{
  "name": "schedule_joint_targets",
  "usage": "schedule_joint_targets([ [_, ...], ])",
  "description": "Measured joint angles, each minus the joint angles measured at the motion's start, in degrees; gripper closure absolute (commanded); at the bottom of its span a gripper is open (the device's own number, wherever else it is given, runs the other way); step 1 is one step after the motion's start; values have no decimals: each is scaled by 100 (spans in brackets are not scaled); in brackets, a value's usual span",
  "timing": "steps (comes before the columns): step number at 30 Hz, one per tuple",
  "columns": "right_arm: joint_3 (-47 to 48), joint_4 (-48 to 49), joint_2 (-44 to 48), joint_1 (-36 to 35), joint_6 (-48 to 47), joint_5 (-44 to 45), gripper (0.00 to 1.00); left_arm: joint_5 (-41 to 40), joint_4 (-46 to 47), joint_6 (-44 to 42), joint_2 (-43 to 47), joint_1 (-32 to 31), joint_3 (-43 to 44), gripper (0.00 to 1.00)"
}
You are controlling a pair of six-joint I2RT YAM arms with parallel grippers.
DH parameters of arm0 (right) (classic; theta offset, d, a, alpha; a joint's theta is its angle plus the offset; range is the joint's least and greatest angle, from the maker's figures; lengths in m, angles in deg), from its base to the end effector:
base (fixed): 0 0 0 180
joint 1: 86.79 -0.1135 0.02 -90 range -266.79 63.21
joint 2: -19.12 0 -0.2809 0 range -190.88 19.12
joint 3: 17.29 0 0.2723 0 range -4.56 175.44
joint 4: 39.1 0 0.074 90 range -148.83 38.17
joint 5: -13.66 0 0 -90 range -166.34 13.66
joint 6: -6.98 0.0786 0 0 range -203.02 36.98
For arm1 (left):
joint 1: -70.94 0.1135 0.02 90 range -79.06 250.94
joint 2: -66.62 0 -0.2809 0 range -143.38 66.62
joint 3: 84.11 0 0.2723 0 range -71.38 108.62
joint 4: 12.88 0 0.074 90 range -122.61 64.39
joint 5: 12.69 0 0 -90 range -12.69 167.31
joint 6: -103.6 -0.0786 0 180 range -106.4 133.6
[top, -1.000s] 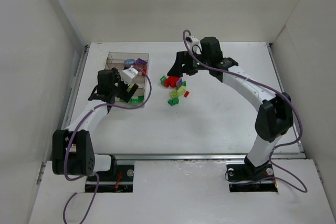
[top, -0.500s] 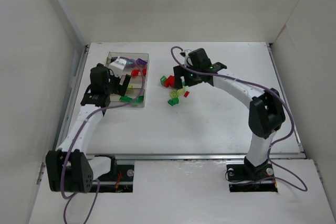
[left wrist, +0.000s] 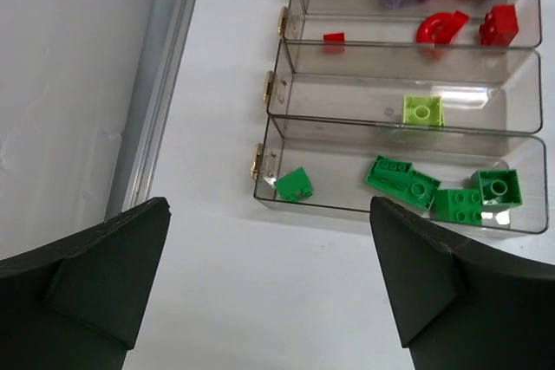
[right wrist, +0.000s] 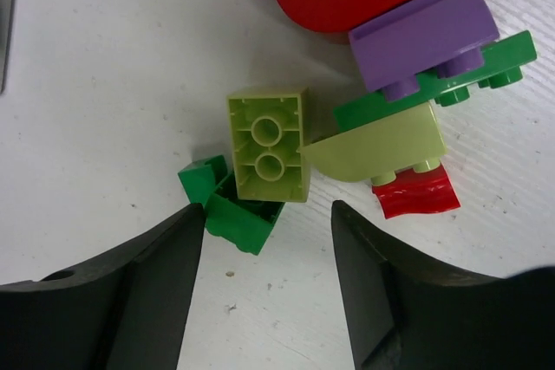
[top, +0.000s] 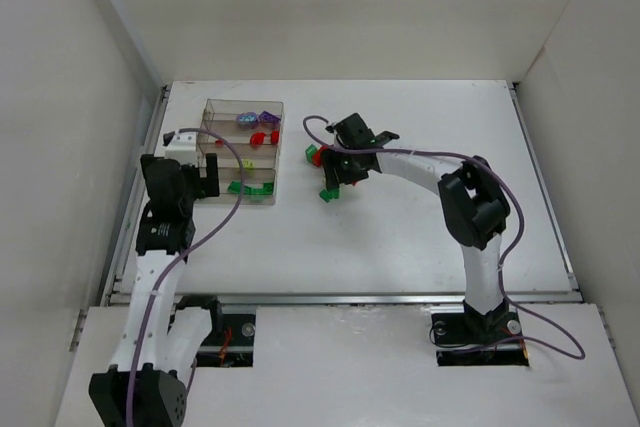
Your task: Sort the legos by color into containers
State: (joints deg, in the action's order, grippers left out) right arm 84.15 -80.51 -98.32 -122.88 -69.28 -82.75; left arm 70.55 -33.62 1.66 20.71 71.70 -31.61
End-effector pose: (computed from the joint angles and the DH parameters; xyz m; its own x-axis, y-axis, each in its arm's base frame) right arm 0.3933 0.2976 0.1596 -0.8119 -0.2998 -0.5009 -0.4541 0.8635 0.2193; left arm 0.2424 0.0125 0.3093 -0.2655 0.2019 -0.9427 -0.0740 0.9707 0.2288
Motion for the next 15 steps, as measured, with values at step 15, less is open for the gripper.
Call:
schedule_joint_targets([
  [15,-15,87,-105,-199,129,304,36,1078,50,457,909,577,-332,0],
])
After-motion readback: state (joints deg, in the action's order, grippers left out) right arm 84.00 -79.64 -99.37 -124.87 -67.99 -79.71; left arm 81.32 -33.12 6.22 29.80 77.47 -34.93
